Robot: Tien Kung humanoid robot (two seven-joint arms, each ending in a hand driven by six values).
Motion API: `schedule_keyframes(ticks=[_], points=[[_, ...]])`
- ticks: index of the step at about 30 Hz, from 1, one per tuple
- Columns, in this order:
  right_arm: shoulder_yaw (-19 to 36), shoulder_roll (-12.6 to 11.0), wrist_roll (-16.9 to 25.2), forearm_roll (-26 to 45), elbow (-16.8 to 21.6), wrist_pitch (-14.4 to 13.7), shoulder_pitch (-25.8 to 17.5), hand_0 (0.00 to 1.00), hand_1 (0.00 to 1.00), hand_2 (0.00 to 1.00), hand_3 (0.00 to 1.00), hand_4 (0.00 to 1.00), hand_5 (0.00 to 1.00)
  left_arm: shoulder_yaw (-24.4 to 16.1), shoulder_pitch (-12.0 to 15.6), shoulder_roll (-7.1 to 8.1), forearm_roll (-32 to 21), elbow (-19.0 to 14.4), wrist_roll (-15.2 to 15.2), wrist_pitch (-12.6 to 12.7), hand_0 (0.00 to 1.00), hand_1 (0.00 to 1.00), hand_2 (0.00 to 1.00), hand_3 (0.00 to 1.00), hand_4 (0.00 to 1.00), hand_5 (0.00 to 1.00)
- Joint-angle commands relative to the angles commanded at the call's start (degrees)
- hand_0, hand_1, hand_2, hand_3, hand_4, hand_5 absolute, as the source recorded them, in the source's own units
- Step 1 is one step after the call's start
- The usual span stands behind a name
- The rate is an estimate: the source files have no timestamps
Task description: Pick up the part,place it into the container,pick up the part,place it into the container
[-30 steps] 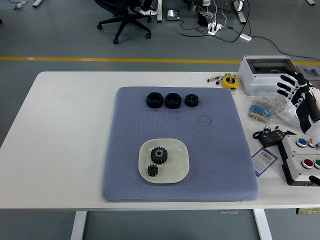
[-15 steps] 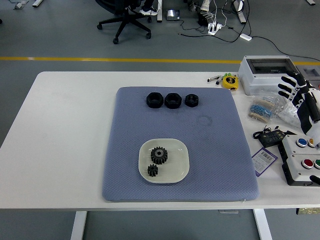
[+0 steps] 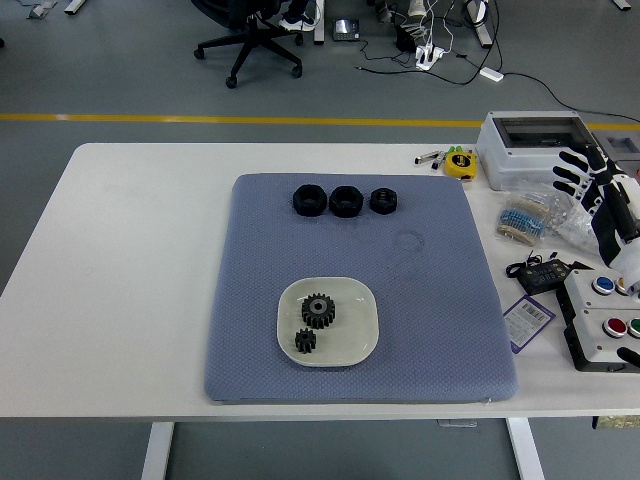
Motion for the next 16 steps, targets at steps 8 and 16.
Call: schedule_keyframes(ticks=[8, 16], points=[[-0.3, 0.0, -0.6, -0.7, 0.0, 0.5, -0.1, 0.785, 0.778, 0.827, 0.822, 0.998, 0.867, 0.0, 0.0, -0.1, -0.1, 0.0, 0.0, 0.0, 0.699, 0.662, 0.665, 0.563, 0.648, 0.589], [-0.5, -0.1, -1.2, -0.9, -0.1, 0.4, 0.0, 0.783, 0.776, 0.827, 0.821, 0.998, 0.864, 0.1, -0.1, -0.11, -0.2, 0.0, -0.1, 0.1, 0.7, 0.659, 0.664, 0.564, 0.649, 0.589]])
